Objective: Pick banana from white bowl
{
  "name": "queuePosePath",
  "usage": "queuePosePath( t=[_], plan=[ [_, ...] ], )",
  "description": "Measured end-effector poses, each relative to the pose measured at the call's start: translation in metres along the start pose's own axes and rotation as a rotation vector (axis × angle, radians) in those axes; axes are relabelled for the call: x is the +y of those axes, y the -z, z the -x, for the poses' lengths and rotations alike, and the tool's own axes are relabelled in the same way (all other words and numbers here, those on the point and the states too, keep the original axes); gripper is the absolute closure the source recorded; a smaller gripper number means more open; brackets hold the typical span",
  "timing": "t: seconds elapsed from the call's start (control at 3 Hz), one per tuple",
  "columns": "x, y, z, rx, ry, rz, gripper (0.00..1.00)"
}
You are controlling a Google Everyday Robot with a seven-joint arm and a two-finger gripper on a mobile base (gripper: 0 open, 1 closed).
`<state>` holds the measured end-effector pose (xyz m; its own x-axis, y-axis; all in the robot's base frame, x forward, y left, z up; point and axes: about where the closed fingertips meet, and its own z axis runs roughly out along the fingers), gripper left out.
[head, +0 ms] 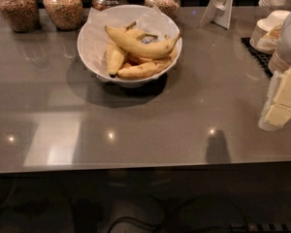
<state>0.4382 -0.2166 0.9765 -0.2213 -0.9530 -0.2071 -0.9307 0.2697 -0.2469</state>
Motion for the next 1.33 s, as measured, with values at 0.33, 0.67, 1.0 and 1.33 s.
queuePosePath(
  t=[0.33, 0.67, 1.0, 1.33],
  plan=[
    [0.0, 0.0, 0.0, 0.0, 0.0, 0.0, 0.0],
    [-0.002, 0.003, 0.007, -0.032, 0.005, -0.023, 0.0],
    [-0.012, 0.007, 0.024, -0.106, 0.009, -0.074, 0.0],
    [-0.028, 0.013, 0.049, -0.186, 0.019, -0.129, 0.0]
  ],
)
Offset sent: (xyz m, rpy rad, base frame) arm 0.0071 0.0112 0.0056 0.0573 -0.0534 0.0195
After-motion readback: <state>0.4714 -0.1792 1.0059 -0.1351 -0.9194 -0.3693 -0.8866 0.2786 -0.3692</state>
